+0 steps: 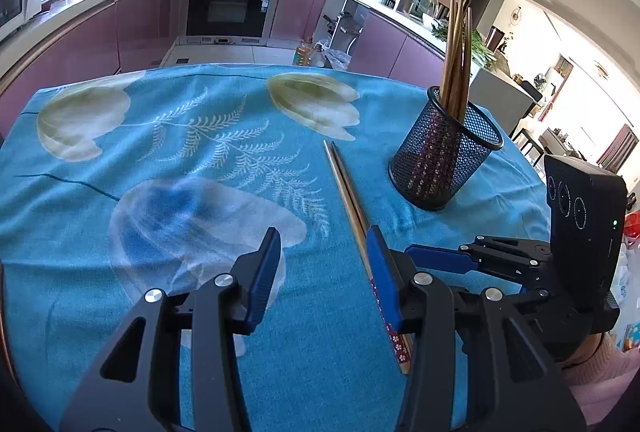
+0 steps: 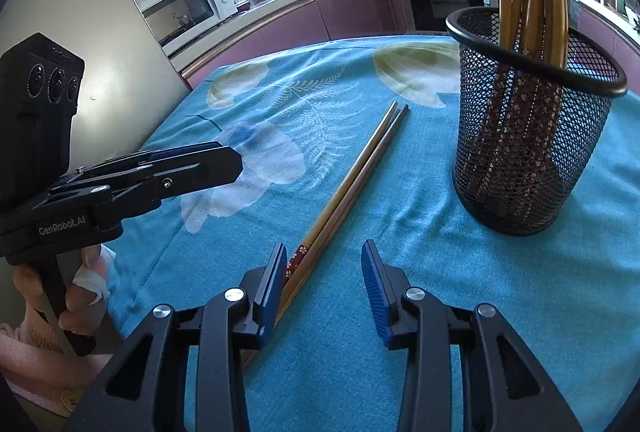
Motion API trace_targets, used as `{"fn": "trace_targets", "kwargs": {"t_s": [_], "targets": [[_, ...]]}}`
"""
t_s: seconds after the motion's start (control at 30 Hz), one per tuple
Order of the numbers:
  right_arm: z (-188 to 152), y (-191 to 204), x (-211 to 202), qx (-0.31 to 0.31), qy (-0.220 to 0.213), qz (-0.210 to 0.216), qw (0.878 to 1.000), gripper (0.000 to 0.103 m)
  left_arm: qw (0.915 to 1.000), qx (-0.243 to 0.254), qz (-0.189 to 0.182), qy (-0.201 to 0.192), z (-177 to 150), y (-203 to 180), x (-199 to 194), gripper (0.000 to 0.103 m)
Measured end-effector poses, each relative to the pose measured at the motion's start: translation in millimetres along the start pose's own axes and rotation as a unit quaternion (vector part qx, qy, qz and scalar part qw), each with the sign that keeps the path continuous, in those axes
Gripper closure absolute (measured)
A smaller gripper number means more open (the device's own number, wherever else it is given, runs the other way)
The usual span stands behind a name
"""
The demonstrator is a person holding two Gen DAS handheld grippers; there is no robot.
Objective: Organize utensils
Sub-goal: 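Withdraw both grippers from the cup toward the last chopsticks on the cloth, then close the left gripper on one chopstick while the right gripper closes on the other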
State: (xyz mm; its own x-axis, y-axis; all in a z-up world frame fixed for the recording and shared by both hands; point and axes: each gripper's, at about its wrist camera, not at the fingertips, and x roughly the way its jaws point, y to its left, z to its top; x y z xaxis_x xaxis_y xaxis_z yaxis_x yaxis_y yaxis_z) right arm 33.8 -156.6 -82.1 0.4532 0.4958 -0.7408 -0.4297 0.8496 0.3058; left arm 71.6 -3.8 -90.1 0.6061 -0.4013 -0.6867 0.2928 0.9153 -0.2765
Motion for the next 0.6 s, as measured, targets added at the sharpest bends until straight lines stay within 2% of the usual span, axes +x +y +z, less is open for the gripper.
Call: {"fn": "trace_targets", "kwargs": {"t_s": [0.6], "targets": [[-1.3, -5.4, -2.3, -0.004, 0.007, -0.028, 1.0, 0.076, 0.9999, 0.008, -0.007, 0.007, -3.7, -5.3, 6.5, 0.059]]}}
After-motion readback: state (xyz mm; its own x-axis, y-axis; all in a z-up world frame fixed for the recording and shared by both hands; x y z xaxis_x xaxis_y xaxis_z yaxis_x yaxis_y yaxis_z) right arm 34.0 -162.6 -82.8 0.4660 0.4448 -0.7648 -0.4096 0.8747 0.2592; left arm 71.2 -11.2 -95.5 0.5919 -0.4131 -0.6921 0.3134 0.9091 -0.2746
